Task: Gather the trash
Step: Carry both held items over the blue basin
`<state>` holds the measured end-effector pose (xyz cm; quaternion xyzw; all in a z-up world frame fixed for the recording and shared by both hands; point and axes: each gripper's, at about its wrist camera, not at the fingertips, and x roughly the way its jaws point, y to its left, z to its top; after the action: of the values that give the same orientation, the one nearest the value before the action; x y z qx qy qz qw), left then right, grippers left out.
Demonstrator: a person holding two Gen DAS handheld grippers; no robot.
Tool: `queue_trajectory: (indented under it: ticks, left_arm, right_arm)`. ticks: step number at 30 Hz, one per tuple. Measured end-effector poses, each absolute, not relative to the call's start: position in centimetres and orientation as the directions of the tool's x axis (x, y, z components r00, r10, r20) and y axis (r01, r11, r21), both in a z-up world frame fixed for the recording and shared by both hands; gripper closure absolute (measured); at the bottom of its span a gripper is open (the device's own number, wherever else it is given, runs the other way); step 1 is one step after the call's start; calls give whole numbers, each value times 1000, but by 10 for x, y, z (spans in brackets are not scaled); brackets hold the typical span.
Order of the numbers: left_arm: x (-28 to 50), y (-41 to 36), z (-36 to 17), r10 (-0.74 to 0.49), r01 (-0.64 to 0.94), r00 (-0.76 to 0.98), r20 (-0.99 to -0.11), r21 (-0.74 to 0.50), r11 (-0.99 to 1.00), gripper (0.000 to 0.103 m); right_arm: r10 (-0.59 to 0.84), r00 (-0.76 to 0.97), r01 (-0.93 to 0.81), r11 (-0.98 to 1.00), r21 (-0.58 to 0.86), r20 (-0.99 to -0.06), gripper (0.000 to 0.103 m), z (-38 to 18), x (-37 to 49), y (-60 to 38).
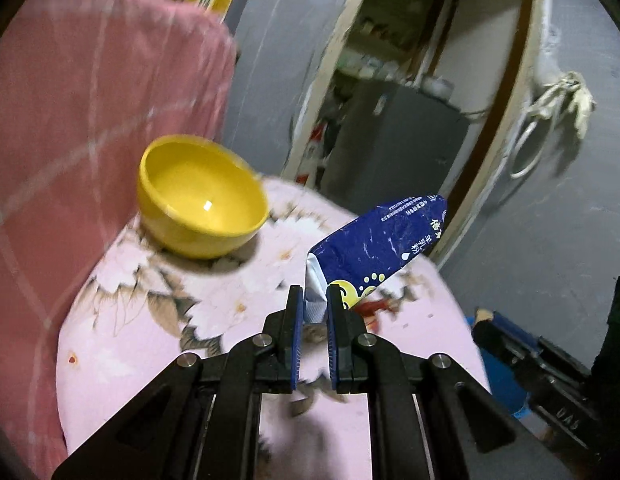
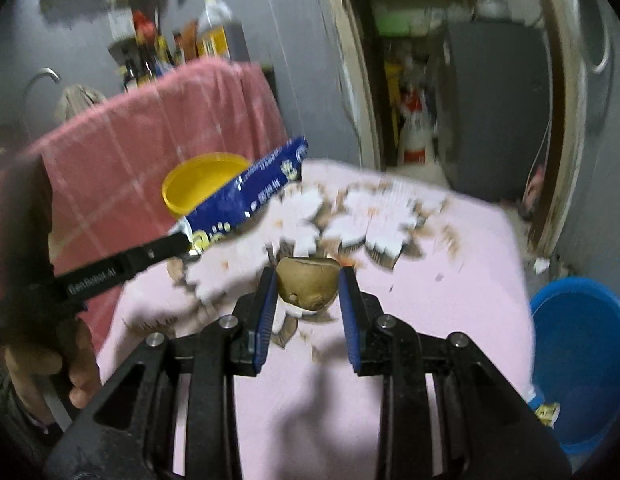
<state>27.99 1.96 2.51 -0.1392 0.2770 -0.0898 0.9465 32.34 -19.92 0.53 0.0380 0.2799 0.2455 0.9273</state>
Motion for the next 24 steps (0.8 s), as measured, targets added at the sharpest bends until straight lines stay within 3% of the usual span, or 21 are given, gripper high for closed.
queue_trajectory:
  ticks: [14, 24]
  left_arm:
    - [245, -80, 81, -334, 281, 907, -257, -221, 934, 94]
    - [248, -163, 90, -424, 392, 874, -237, -172, 904, 94]
  right_arm:
    - [338, 918, -320, 940, 117, -207, 58, 78, 262, -269]
    - [190, 969, -177, 980, 94, -158, 57, 85, 239, -340]
